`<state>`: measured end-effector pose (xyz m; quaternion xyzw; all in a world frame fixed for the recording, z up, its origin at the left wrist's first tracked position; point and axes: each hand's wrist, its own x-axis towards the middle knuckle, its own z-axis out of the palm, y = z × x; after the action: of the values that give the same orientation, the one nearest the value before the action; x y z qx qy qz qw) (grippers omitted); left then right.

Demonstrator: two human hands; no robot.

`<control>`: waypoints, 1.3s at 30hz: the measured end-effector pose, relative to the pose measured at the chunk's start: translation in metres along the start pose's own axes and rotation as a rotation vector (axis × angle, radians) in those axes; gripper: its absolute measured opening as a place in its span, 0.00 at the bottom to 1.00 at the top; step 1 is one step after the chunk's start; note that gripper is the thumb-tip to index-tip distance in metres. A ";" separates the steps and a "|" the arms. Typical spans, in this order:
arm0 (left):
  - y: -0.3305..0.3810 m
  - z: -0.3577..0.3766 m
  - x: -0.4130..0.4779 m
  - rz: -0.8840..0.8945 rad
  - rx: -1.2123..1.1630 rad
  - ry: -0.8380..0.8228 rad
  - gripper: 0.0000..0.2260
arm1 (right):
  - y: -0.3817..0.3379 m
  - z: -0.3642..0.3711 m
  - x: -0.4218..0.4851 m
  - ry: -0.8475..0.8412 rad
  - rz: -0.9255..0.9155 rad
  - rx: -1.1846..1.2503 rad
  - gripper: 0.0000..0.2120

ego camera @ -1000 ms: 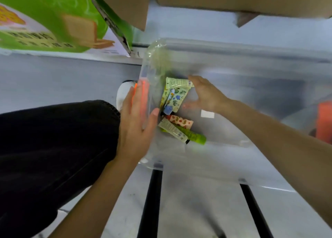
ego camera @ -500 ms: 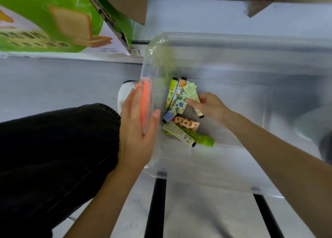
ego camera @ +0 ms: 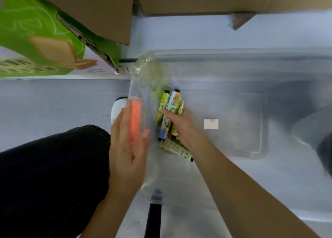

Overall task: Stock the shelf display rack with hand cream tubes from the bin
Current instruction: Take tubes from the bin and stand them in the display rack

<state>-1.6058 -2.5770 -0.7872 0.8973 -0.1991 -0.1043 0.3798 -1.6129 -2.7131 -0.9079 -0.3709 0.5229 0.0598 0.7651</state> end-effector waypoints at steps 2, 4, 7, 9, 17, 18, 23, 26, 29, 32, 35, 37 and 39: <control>0.000 0.000 0.000 -0.013 0.000 0.002 0.25 | 0.004 0.006 0.002 0.053 -0.006 0.078 0.15; 0.000 0.000 -0.001 -0.010 -0.002 0.008 0.25 | 0.005 0.007 0.002 0.065 0.017 0.118 0.12; 0.001 0.001 0.000 -0.011 -0.021 0.021 0.24 | 0.004 0.004 0.006 0.041 0.075 0.125 0.15; 0.001 0.001 0.000 -0.011 -0.034 0.024 0.24 | 0.001 0.004 0.009 0.028 0.123 0.106 0.19; 0.003 -0.002 0.001 0.012 -0.034 -0.002 0.24 | -0.004 -0.002 -0.006 0.016 0.208 0.117 0.23; 0.004 -0.004 0.001 0.019 -0.002 0.006 0.24 | -0.007 -0.004 -0.015 0.007 0.206 0.128 0.22; 0.047 -0.020 0.009 -0.111 -0.123 0.100 0.26 | -0.049 -0.013 -0.095 -0.124 0.156 0.292 0.12; 0.098 -0.028 0.015 -0.208 -0.348 -0.031 0.28 | -0.087 -0.009 -0.160 -0.209 0.078 0.381 0.14; 0.156 -0.038 0.013 -0.277 -0.590 -0.163 0.23 | -0.126 -0.003 -0.224 -0.191 -0.091 0.470 0.19; 0.207 -0.056 0.007 -0.241 -0.713 -0.115 0.18 | -0.158 0.007 -0.279 -0.132 -0.250 0.510 0.18; 0.247 -0.077 0.005 -0.272 -0.754 -0.039 0.13 | -0.181 0.015 -0.320 -0.086 -0.338 0.508 0.19; 0.271 -0.093 0.005 -0.285 -0.765 0.005 0.11 | -0.194 0.020 -0.343 -0.094 -0.391 0.486 0.19; 0.294 -0.108 0.006 -0.289 -0.856 0.044 0.11 | -0.209 0.024 -0.362 -0.109 -0.438 0.462 0.18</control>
<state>-1.6457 -2.6968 -0.5004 0.6800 -0.0027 -0.2101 0.7025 -1.6564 -2.7404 -0.4925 -0.2874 0.3887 -0.2070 0.8506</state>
